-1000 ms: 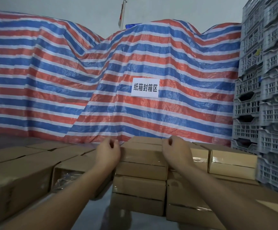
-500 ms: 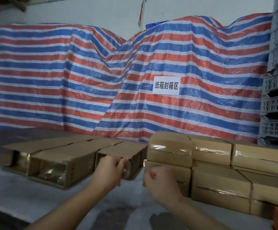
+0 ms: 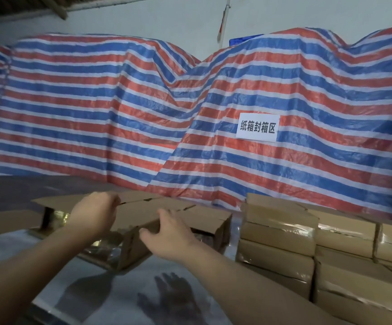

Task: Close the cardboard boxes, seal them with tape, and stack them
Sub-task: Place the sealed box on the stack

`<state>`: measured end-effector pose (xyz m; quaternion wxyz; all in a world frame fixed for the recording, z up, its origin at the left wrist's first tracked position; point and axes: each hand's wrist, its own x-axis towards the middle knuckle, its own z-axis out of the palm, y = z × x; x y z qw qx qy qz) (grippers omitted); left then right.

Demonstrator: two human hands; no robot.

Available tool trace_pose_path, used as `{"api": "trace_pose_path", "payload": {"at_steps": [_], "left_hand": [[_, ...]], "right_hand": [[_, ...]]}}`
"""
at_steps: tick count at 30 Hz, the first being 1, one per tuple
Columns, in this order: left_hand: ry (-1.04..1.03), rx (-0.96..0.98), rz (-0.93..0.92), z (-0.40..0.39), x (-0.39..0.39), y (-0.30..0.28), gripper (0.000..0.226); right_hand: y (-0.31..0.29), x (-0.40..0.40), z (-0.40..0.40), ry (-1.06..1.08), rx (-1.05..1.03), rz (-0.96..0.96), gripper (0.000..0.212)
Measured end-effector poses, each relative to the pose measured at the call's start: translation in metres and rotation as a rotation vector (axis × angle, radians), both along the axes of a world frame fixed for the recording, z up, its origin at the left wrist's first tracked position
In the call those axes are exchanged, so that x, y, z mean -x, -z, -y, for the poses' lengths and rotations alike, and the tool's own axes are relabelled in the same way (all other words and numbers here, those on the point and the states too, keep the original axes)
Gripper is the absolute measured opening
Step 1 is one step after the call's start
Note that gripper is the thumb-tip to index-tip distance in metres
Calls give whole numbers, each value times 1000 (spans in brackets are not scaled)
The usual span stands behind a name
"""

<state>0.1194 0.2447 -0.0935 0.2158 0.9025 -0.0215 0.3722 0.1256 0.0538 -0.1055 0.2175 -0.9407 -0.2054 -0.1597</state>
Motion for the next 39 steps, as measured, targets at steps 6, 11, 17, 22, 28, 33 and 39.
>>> {"api": "trace_pose_path", "payload": {"at_steps": [6, 11, 17, 22, 28, 33, 39], "left_hand": [[-166, -340, -221, -34, -35, 17, 72], [-228, -515, -315, -59, -61, 39, 80], [-235, -571, -246, -64, -82, 56, 58], [-205, -471, -163, -63, -74, 52, 46], [36, 92, -113, -62, -49, 35, 57], [282, 424, -208, -50, -23, 5, 26], [396, 532, -343, -6, 6, -26, 8]], "right_hand": [[19, -37, -53, -2, 134, 12, 88], [27, -45, -75, 12, 166, 10, 84], [31, -40, -80, 40, 172, 114, 44], [23, -33, -71, -6, 208, 168, 29], [4, -21, -46, -13, 85, 187, 12], [-29, -8, -13, 9, -43, 3, 17], [-67, 31, 50, 49, -90, -111, 26]]}}
